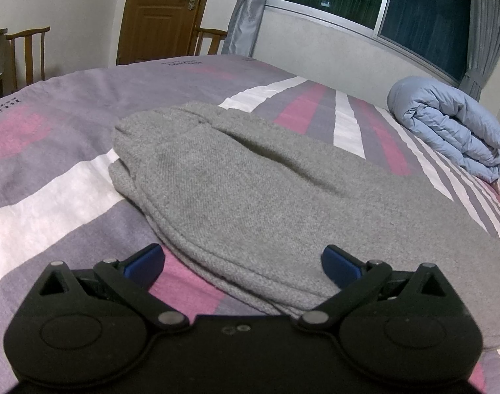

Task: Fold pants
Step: 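Open the right gripper and withdraw it from the folded pants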

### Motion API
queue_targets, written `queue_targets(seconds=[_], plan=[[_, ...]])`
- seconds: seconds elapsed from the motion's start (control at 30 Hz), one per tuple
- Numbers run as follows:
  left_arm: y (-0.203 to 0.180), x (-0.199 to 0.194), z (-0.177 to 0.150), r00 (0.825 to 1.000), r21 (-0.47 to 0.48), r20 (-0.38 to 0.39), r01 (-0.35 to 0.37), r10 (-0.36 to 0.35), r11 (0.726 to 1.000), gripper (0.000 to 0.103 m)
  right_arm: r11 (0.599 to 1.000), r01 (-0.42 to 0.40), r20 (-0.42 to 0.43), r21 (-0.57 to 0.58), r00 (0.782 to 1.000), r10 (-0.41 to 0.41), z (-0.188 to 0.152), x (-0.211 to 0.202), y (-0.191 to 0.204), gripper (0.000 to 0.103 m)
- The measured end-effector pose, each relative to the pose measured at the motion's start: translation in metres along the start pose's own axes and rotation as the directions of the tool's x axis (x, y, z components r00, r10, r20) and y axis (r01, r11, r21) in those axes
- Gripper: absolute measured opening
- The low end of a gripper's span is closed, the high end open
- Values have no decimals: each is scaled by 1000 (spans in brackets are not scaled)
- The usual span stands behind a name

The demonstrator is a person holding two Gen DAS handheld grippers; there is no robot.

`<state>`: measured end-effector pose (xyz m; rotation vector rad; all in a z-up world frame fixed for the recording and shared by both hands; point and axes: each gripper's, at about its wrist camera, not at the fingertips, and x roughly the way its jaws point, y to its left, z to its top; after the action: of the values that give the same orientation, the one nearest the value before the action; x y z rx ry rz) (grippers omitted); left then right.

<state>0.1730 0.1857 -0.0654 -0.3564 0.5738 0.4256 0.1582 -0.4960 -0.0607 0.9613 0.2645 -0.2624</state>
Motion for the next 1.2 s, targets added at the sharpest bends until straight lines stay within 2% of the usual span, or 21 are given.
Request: queue_targets(seconds=[0.1, 0.27, 0.3, 0.33, 0.4, 0.7, 0.77, 0.8, 0.83, 0.93, 1.03, 1.2], plan=[[1, -1, 0, 1000, -1, 1, 2, -2, 1000, 97, 999, -43, -22, 28, 999, 43, -4, 2, 4, 4], [1, -2, -1, 1000, -4, 2, 4, -4, 1000, 97, 996, -34, -49, 85, 998, 39, -2, 17, 12, 7], [1, -2, -1, 1000, -4, 2, 4, -4, 1000, 97, 996, -27, -55, 90, 998, 32, -3, 19, 13, 25], [1, -1, -1, 1000, -4, 1, 4, -4, 1000, 97, 996, -26, -52, 91, 998, 31, -4, 21, 14, 52], [1, -1, -1, 1000, -3, 1, 3, -3, 1000, 97, 996, -46, -34, 75, 998, 49, -2, 19, 17, 58], [2, -2, -1, 1000, -3, 1, 3, -3, 1000, 97, 995, -80, -94, 67, 992, 86, -2, 33, 24, 57], [2, -1, -1, 1000, -2, 0, 2, -2, 1000, 97, 996, -74, -91, 53, 993, 79, -1, 32, 27, 48], [2, -1, 0, 1000, -2, 0, 2, -2, 1000, 97, 995, -82, -84, 60, 993, 86, -1, 31, 27, 38], [2, -1, 0, 1000, -2, 0, 2, -2, 1000, 97, 995, -76, -76, 58, 994, 81, -1, 31, 28, 37], [2, -1, 0, 1000, -2, 0, 2, -2, 1000, 97, 995, -79, -91, 68, 992, 85, -5, 30, 29, 37], [1, -1, 0, 1000, -2, 0, 1, -1, 1000, 97, 991, -122, -98, 51, 987, 126, -9, 24, 40, 37], [1, -1, 0, 1000, -1, 0, 0, 0, 1000, 97, 991, -79, -166, 109, 981, 96, -12, 41, 38, 37]])
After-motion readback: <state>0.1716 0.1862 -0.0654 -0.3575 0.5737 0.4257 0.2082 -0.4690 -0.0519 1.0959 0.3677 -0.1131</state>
